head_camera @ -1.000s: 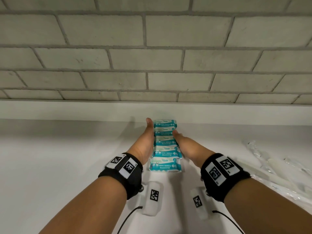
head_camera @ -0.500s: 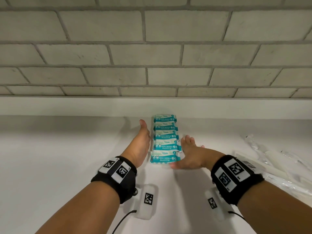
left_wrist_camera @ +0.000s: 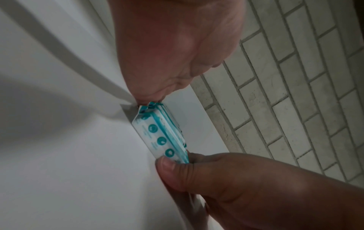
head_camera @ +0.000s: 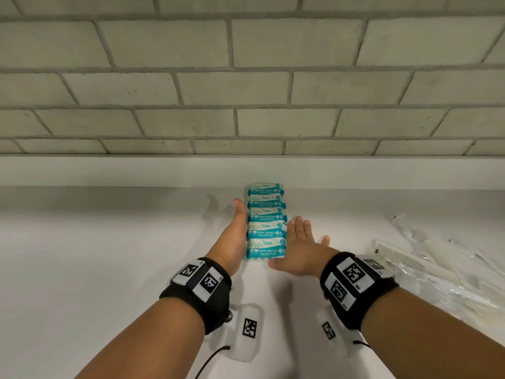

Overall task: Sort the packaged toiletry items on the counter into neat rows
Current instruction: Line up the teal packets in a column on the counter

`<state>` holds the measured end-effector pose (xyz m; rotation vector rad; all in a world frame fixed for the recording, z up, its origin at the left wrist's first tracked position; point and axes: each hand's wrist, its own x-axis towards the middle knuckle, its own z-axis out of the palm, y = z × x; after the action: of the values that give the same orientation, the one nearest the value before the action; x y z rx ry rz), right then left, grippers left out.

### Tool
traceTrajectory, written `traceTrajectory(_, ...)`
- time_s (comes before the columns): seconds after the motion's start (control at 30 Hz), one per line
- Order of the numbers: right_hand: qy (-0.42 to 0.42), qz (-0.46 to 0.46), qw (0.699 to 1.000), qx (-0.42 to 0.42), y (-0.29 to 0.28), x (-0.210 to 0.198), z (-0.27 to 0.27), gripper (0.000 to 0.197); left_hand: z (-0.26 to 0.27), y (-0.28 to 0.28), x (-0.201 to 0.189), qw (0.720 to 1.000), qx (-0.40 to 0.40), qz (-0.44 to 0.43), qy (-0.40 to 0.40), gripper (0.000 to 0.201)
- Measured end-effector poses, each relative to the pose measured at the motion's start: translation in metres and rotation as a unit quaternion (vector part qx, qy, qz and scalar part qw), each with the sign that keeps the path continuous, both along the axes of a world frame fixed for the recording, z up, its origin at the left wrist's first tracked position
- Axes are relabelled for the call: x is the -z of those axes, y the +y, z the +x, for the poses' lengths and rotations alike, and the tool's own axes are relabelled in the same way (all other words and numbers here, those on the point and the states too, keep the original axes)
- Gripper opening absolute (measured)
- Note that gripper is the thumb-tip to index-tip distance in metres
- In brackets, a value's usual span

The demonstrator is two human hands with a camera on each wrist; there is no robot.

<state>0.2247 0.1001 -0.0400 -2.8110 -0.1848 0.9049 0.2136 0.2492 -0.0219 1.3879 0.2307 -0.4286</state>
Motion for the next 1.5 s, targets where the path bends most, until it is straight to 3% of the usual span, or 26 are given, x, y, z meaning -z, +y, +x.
traceTrajectory(0.13, -0.010, 0.020, 1.000, 0.008, -0.002, 0.000, 0.002, 0.118, 0.004, 0.001, 0.003, 1.000, -0.001, 0.009, 0.001, 0.065)
traceTrajectory(0.37, 0.005, 0.050, 0.999, -0.019, -0.005, -0.016, 0.007, 0.130, 0.012, 0.003, -0.003, 0.992, 0.043, 0.115, -0.020, 0.066)
traceTrajectory(0.5, 0.072, 0.197, 0.977, 0.025, -0.014, -0.051, 0.021, 0.105, 0.020, 0.002, -0.018, 0.989, 0.053, 0.131, -0.042, 0.066)
traceTrajectory(0.63, 0.071, 0.350, 0.917, 0.177, -0.014, -0.049, 0.055, 0.086, 0.045, 0.003, -0.028, 0.993, -0.016, 0.113, -0.007, 0.074)
traceTrajectory(0.7, 0.081, 0.394, 0.894, 0.199, -0.010, -0.038, 0.070, 0.082, 0.059, 0.002, -0.024, 0.993, -0.032, 0.112, 0.003, 0.071)
traceTrajectory(0.77, 0.082, 0.386, 0.899, 0.190, -0.002, -0.023, 0.083, 0.084, 0.072, 0.002, -0.014, 0.993, -0.043, 0.107, 0.005, 0.072)
traceTrajectory(0.87, 0.081, 0.350, 0.918, 0.167, 0.001, -0.011, 0.091, 0.081, 0.080, 0.004, -0.001, 0.994, -0.021, 0.104, 0.017, 0.091)
traceTrajectory(1.0, 0.100, 0.382, 0.902, 0.172, -0.006, -0.001, 0.100, 0.088, 0.077, 0.007, -0.004, 0.994, -0.020, 0.104, -0.002, 0.066)
traceTrajectory(1.07, 0.103, 0.401, 0.894, 0.173, -0.009, 0.001, 0.103, 0.086, 0.068, 0.013, -0.008, 0.987, 0.036, 0.152, -0.033, 0.050)
traceTrajectory(1.13, 0.108, 0.409, 0.893, 0.154, -0.009, 0.000, 0.105, 0.084, 0.058, 0.019, -0.014, 0.953, 0.150, 0.252, -0.076, 0.039)
traceTrajectory(1.17, 0.108, 0.409, 0.893, 0.150, -0.008, -0.001, 0.105, 0.080, 0.055, 0.021, -0.014, 0.916, 0.219, 0.322, -0.096, 0.056)
traceTrajectory(1.23, 0.103, 0.398, 0.900, 0.144, -0.005, -0.002, 0.107, 0.074, 0.048, 0.020, -0.013, 0.811, 0.330, 0.467, -0.120, 0.087)
traceTrajectory(1.27, 0.101, 0.379, 0.910, 0.136, -0.004, -0.004, 0.107, 0.070, 0.044, 0.016, -0.011, 0.765, 0.356, 0.520, -0.128, 0.094)
traceTrajectory(1.33, 0.080, 0.327, 0.934, 0.120, -0.002, -0.003, 0.107, 0.064, 0.038, 0.011, -0.007, 0.708, 0.382, 0.579, -0.134, 0.099)
traceTrajectory(1.4, 0.047, 0.268, 0.959, 0.075, -0.002, -0.003, 0.106, 0.064, 0.038, 0.010, -0.003, 0.690, 0.389, 0.597, -0.126, 0.099)
traceTrajectory(1.5, 0.031, 0.238, 0.970, 0.038, -0.005, 0.001, 0.107, 0.068, 0.039, 0.012, -0.003, 0.700, 0.385, 0.592, -0.106, 0.100)
